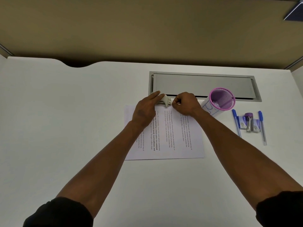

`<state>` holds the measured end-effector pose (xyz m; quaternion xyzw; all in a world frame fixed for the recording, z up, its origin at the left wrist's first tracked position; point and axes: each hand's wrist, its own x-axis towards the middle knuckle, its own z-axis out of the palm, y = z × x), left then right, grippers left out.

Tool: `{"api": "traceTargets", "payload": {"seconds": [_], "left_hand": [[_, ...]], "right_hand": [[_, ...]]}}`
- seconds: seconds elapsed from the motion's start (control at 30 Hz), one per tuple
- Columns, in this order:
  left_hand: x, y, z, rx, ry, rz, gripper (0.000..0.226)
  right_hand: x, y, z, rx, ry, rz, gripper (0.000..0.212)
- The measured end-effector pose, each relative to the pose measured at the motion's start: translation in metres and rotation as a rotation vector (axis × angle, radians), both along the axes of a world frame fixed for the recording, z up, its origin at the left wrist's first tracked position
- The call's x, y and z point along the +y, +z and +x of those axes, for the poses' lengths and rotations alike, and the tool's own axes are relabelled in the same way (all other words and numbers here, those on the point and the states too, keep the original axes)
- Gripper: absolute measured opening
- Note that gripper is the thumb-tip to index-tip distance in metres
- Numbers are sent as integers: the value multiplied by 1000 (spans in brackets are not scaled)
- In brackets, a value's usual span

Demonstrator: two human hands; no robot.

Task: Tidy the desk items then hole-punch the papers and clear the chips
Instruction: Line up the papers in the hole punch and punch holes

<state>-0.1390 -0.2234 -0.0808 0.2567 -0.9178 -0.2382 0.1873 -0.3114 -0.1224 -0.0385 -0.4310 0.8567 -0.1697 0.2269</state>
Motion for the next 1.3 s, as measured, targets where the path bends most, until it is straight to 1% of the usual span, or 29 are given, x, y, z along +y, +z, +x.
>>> {"api": "traceTargets", "payload": {"seconds": [0.17, 0.33, 0.53, 0.77, 0.9, 1.07, 1.13, 1.23, 1.27, 1.3], "left_hand": [[1, -1, 0, 8, 7, 15, 47], [0, 0, 1, 22, 1, 4, 49], [2, 4, 1, 28, -6, 9, 48], [2, 2, 2, 24, -3, 5, 49], [3, 2, 1, 25, -7, 13, 50], [4, 3, 3, 33, -20, 25, 50], [8, 5, 5, 68, 0, 7, 46], [18, 10, 13, 155, 132, -95, 32], [22, 10, 17, 157, 128, -159, 26], [27, 8, 20, 134, 75, -224, 22]], "right_hand": [[-1, 2, -1, -20, 19, 3, 12], [4, 3, -4, -72, 37, -42, 10], [4, 1, -6, -55, 30, -39, 10], [1, 0, 0, 12, 50, -3, 9], [4, -1, 5, 40, 40, 1, 5], [6, -1, 10, 38, 17, -1, 5], [5, -1, 9, 20, 3, -9, 4], [3, -1, 8, 7, -16, -5, 6], [3, -2, 8, 5, -19, -5, 7], [2, -2, 7, 1, -22, -5, 8]]}}
